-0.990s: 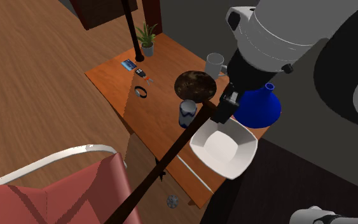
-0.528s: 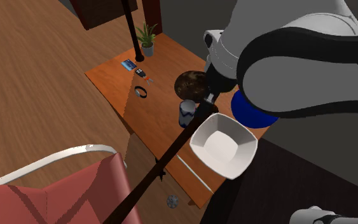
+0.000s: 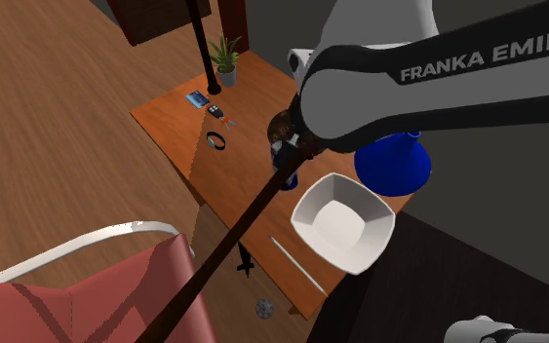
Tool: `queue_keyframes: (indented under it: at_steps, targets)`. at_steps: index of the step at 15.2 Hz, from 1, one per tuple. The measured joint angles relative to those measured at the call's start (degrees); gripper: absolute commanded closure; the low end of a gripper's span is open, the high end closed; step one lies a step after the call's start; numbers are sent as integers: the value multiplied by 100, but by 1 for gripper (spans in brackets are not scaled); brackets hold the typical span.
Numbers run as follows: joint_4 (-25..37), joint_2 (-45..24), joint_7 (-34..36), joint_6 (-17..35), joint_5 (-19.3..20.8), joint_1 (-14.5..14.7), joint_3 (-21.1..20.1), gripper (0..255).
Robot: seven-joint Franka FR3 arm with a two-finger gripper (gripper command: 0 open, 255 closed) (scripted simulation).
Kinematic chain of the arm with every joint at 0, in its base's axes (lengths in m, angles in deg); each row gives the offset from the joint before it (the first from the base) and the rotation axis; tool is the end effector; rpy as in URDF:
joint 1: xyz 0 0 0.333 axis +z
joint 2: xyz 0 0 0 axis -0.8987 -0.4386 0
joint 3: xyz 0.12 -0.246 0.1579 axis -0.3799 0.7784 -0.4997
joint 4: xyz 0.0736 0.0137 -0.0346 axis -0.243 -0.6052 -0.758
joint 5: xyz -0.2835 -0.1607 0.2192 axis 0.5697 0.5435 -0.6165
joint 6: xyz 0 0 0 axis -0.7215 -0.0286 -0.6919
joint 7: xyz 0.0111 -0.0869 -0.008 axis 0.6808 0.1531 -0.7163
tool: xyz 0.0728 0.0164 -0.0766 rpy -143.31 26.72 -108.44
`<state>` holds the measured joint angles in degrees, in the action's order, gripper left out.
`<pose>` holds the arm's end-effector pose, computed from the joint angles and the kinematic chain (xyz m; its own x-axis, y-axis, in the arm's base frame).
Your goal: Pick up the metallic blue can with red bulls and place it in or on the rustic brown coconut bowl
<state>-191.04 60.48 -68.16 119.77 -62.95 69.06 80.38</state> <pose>0.5135 -0.1333 0.3704 0.9516 0.1072 0.2882 0.1392 -0.9859 -0.0930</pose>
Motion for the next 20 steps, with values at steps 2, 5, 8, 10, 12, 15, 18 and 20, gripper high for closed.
queue_keyframes:
  at_steps: [2, 5, 8, 10, 12, 15, 18, 20]
  targets:
    - [72, -170, -84, 334, -159, 20, -20, 0]
    - [-101, -438, -71, 901, -195, 62, -67, 0]
    - [-92, -599, -187, 477, -284, 4, -48, 0]
    - [-70, -599, -193, 389, -283, -3, -45, 0]
    - [-108, -595, -220, 510, -307, -1, -53, 255]
    - [-15, -693, -369, 762, -425, -23, -85, 255]
    - [15, -798, -481, 648, -495, -67, -75, 255]
    - [20, -812, -529, 573, -524, -87, -68, 255]
